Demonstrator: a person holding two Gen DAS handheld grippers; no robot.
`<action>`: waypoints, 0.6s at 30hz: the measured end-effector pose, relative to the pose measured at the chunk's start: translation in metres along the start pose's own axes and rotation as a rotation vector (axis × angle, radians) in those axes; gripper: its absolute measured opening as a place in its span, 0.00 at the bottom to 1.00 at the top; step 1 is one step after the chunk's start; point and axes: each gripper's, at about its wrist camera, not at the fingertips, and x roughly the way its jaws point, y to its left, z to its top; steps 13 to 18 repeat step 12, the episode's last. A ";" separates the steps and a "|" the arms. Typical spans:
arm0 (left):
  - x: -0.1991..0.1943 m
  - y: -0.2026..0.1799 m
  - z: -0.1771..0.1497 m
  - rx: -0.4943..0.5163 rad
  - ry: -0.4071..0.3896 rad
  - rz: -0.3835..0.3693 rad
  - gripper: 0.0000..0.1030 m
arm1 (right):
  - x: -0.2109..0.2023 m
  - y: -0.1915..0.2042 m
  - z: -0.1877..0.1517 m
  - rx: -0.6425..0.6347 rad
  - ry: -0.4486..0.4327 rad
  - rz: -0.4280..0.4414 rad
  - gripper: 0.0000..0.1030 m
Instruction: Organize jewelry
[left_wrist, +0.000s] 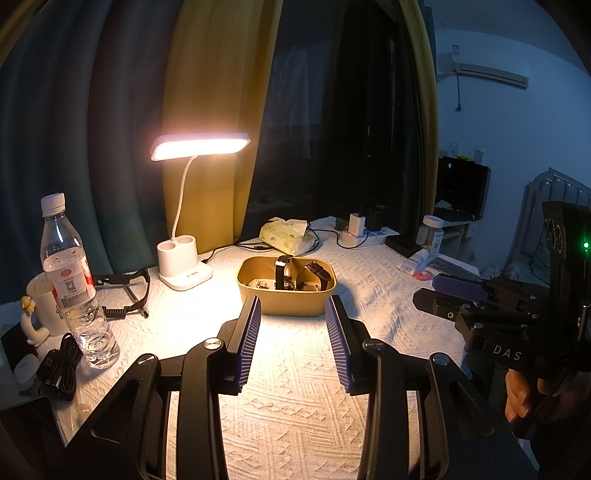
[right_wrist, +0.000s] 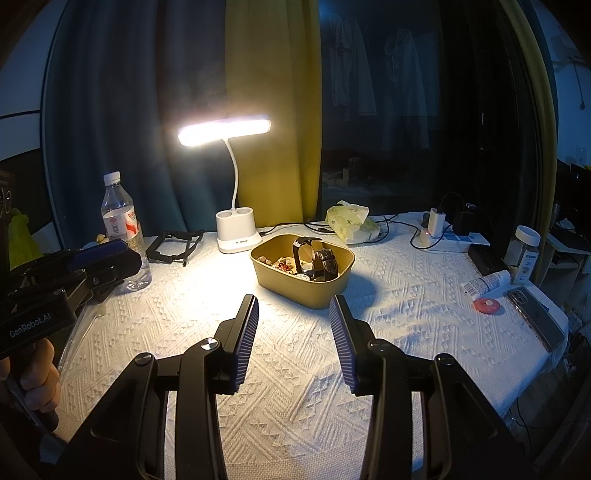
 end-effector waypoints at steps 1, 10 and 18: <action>0.000 0.000 0.000 0.000 0.000 0.000 0.38 | 0.000 -0.001 0.000 0.001 0.000 0.001 0.39; 0.001 0.000 -0.001 0.005 0.000 -0.004 0.38 | 0.000 -0.002 -0.001 0.001 0.001 0.000 0.39; 0.003 0.000 0.000 0.007 0.006 -0.005 0.38 | 0.001 -0.004 -0.001 0.005 0.005 0.000 0.39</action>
